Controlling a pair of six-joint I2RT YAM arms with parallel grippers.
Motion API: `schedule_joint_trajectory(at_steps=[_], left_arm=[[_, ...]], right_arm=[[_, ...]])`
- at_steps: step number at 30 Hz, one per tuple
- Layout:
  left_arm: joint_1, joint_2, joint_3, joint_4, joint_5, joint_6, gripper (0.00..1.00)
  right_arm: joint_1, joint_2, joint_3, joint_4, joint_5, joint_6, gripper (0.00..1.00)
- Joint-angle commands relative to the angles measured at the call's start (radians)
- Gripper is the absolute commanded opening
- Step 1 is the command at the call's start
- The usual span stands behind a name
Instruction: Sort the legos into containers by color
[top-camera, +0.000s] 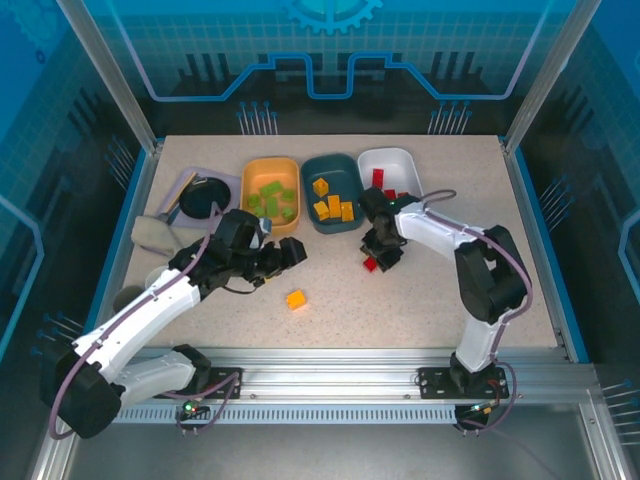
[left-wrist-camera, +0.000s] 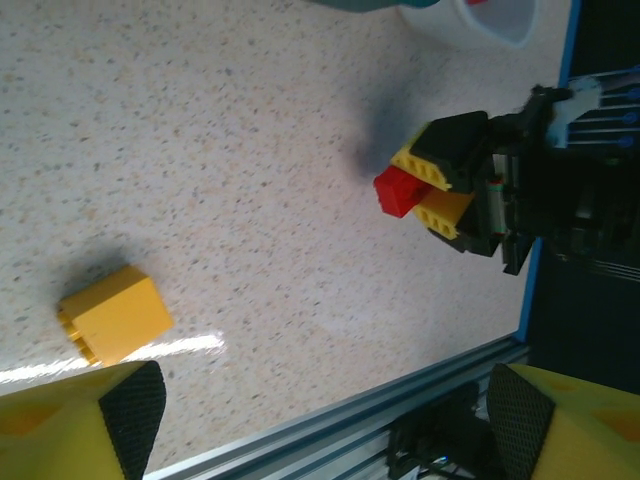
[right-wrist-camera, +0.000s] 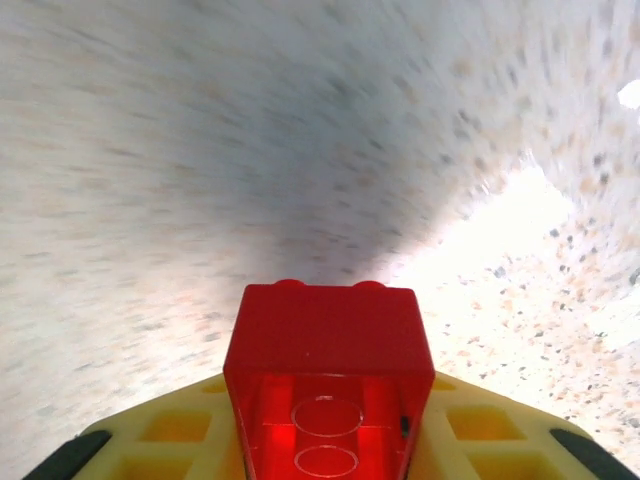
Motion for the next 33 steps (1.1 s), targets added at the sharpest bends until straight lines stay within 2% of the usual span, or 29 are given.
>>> schedule_joint_trajectory(at_steps=[1, 7, 13, 22, 28, 33], left_arm=[[0.009, 0.043, 0.019, 0.116, 0.05, -0.072, 0.88], [0.025, 0.168, 0.102, 0.228, 0.064, -0.129, 0.89], [0.032, 0.333, 0.278, 0.194, 0.051, -0.069, 0.88], [0.032, 0.497, 0.45, 0.136, 0.055, 0.006, 0.87], [0.032, 0.475, 0.431, 0.097, 0.046, 0.028, 0.87], [0.032, 0.42, 0.388, 0.067, 0.027, 0.027, 0.87]], right_arm=[[-0.056, -0.064, 0.109, -0.085, 0.167, -0.231, 0.34], [-0.181, 0.047, 0.313, -0.045, 0.234, -0.54, 0.34], [-0.254, 0.3, 0.667, -0.11, 0.248, -0.758, 0.33], [-0.292, 0.625, 1.059, -0.196, 0.227, -0.776, 0.33], [-0.293, 0.78, 1.241, -0.232, 0.218, -0.779, 0.35], [-0.294, 0.842, 1.287, -0.221, 0.203, -0.779, 0.38]])
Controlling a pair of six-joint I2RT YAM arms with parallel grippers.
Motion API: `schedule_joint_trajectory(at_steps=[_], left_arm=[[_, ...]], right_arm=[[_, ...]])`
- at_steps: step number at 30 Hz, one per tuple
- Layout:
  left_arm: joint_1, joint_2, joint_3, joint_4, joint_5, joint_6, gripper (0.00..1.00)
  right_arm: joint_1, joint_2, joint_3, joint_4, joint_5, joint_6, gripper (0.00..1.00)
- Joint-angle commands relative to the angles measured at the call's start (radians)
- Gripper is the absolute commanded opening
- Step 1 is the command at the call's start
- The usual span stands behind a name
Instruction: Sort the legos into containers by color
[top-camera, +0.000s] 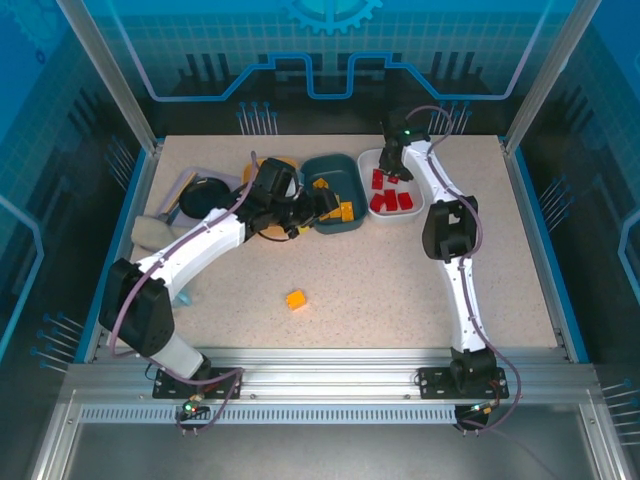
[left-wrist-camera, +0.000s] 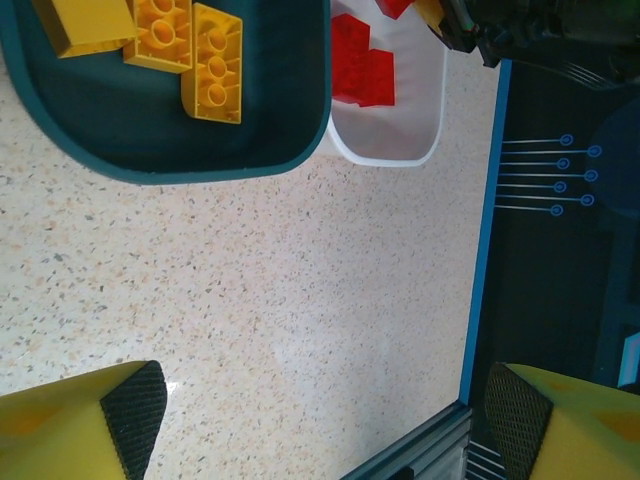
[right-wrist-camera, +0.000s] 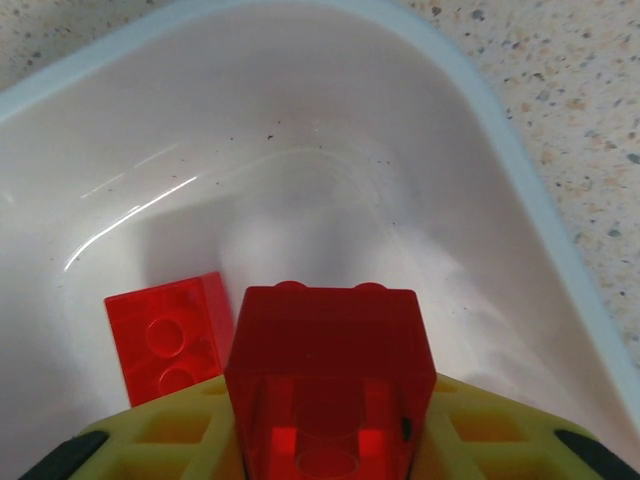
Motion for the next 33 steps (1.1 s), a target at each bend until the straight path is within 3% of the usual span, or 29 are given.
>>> schedule_joint_trajectory(at_steps=[1, 4, 10, 16, 24, 29, 33], left_arm=[[0.004, -0.065, -0.023, -0.055, -0.011, 0.025, 0.87], [0.005, -0.083, -0.02, -0.09, -0.026, 0.038, 0.87], [0.004, -0.111, -0.005, -0.184, -0.059, 0.082, 0.87], [0.004, -0.154, -0.029, -0.286, -0.099, 0.114, 0.87], [0.006, -0.256, -0.115, -0.421, -0.18, 0.119, 0.87], [0.007, -0.372, -0.2, -0.553, -0.29, 0.062, 0.87], [0.008, -0.491, -0.286, -0.633, -0.336, 0.008, 0.87]], right_arm=[[-0.014, 0.041, 0.057, -0.037, -0.017, -0.01, 0.39], [-0.01, 0.048, 0.064, -0.051, -0.021, -0.011, 0.44], [0.0, -0.04, 0.04, -0.058, -0.02, -0.031, 0.68], [0.038, -0.249, -0.078, 0.0, 0.0, -0.066, 0.69], [0.186, -0.628, -0.518, 0.192, -0.04, -0.163, 0.7], [0.374, -0.874, -0.902, 0.374, -0.134, -0.278, 0.74], [0.534, -0.964, -1.107, 0.416, -0.19, -0.287, 0.77]])
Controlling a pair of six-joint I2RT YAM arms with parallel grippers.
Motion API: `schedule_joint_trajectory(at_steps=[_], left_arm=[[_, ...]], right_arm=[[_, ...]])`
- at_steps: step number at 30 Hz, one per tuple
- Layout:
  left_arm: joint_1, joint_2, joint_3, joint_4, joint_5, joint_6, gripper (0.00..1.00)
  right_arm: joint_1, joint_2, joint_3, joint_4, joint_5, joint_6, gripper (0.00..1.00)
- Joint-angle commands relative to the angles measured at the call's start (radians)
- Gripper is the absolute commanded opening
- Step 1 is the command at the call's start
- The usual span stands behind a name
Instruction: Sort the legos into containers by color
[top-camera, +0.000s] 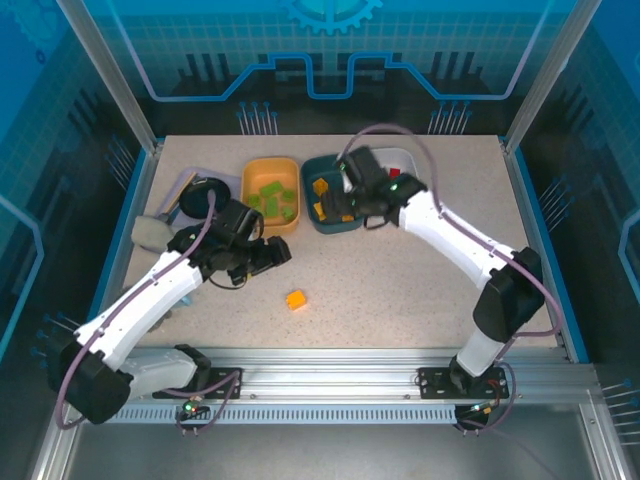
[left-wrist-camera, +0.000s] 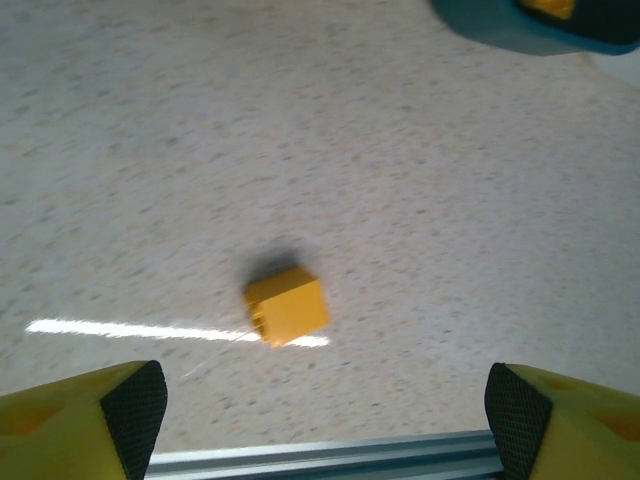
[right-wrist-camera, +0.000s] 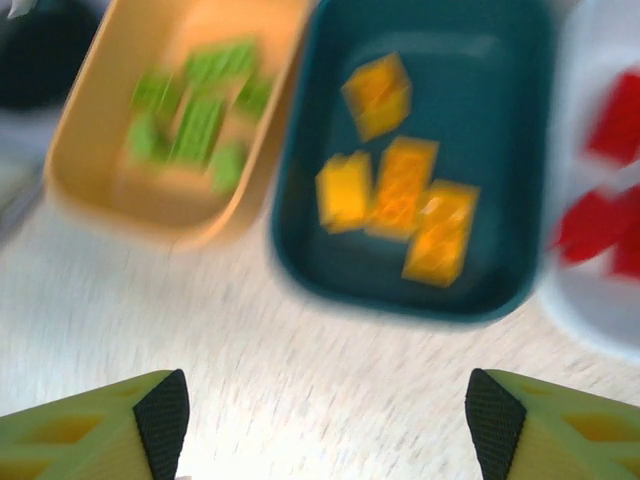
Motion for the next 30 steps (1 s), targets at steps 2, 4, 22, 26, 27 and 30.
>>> schedule_joint_trajectory(at_steps=[2, 4, 22, 26, 27, 30], left_arm=[[0.007, -0.143, -0.1, -0.139, -0.063, -0.072, 0.87], [0.008, -0.211, -0.145, -0.17, -0.06, -0.099, 0.87], [0.009, -0.632, -0.29, -0.291, 0.041, -0.193, 0.87], [0.009, -0.666, -0.29, -0.294, 0.05, -0.197, 0.87], [0.008, -0.672, -0.289, -0.292, 0.055, -0.198, 0.87], [0.008, -0.685, -0.287, -0.291, 0.057, -0.198, 0.87]], right_arm=[[0.17, -0.041, -0.151, 0.054, -0.053, -0.052, 0.79], [0.25, -0.026, -0.176, 0.046, -0.052, -0.057, 0.82], [0.429, 0.354, -0.048, -0.022, -0.047, 0.08, 0.89], [0.429, 0.397, -0.012, -0.038, -0.016, 0.1, 0.81], [0.428, 0.403, -0.003, -0.045, -0.006, 0.105, 0.78], [0.427, 0.42, 0.014, -0.06, 0.011, 0.112, 0.66]])
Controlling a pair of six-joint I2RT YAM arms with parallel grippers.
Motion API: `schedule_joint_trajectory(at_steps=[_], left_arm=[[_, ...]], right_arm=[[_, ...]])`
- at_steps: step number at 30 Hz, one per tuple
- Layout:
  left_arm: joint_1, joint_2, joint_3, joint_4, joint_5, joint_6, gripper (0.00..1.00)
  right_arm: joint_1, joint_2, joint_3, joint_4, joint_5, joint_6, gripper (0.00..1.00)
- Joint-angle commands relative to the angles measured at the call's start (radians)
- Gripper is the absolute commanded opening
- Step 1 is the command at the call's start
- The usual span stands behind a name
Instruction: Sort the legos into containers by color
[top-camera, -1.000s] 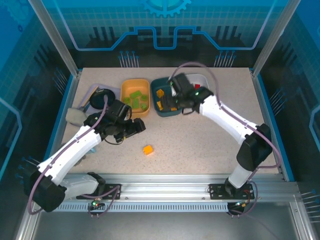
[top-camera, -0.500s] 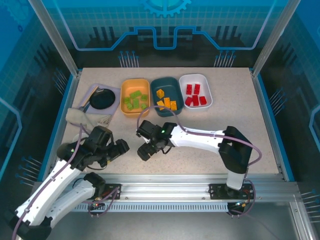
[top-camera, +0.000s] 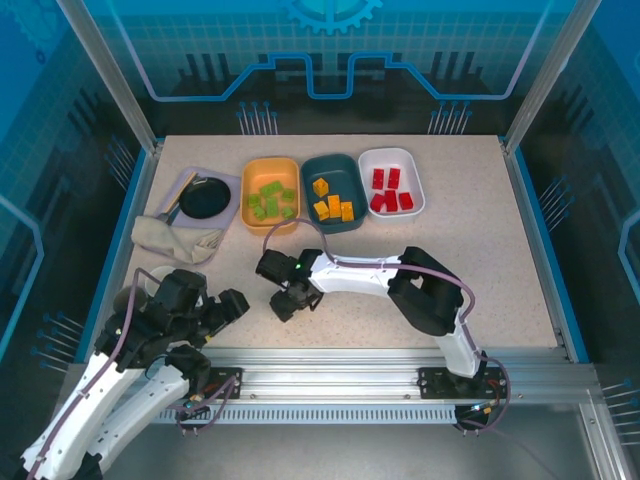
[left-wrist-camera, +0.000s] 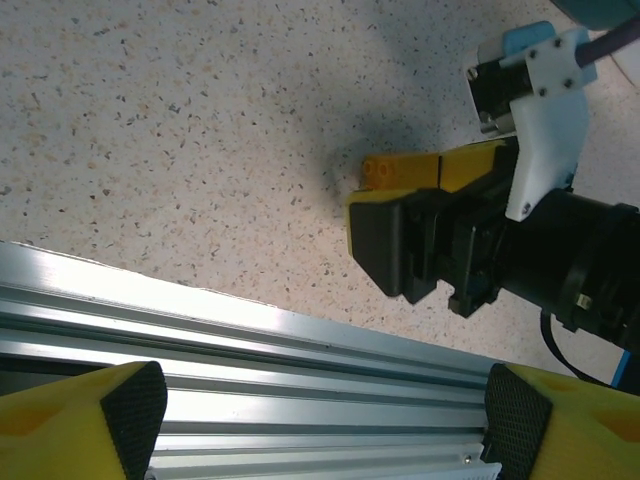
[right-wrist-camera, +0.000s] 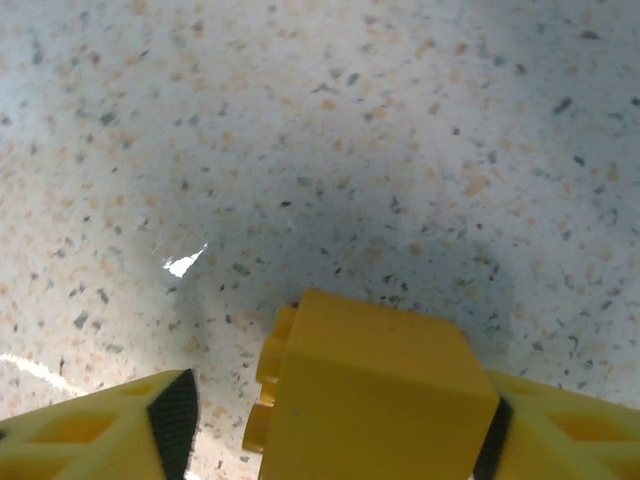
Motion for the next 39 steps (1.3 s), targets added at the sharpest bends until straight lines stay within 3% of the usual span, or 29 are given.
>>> schedule_joint_trajectory(at_steps=[1, 7, 13, 19, 27, 39], left_arm=[[0.008, -0.022, -0.01, -0.023, 0.028, -0.013, 0.87], [0.007, -0.034, -0.009, 0.014, 0.044, -0.011, 0.86], [0.008, 0.018, -0.029, 0.197, 0.133, -0.009, 0.86], [0.007, 0.219, 0.01, 0.445, 0.185, 0.0, 0.86], [0.083, 0.601, 0.16, 0.707, 0.286, 0.021, 0.87], [0.234, 1.005, 0.445, 0.831, 0.366, 0.124, 0.86]], right_arm=[[0.01, 0.027, 0.034, -0.046, 0.038, 0.028, 0.62], [0.0, 0.004, 0.034, -0.06, 0.038, 0.029, 0.43], [-0.065, -0.128, 0.042, -0.107, 0.085, 0.03, 0.41], [-0.245, -0.19, 0.105, -0.173, 0.126, 0.031, 0.41], [-0.45, -0.005, 0.39, -0.23, 0.123, 0.101, 0.4], [-0.562, 0.409, 0.887, -0.293, 0.087, 0.341, 0.39]])
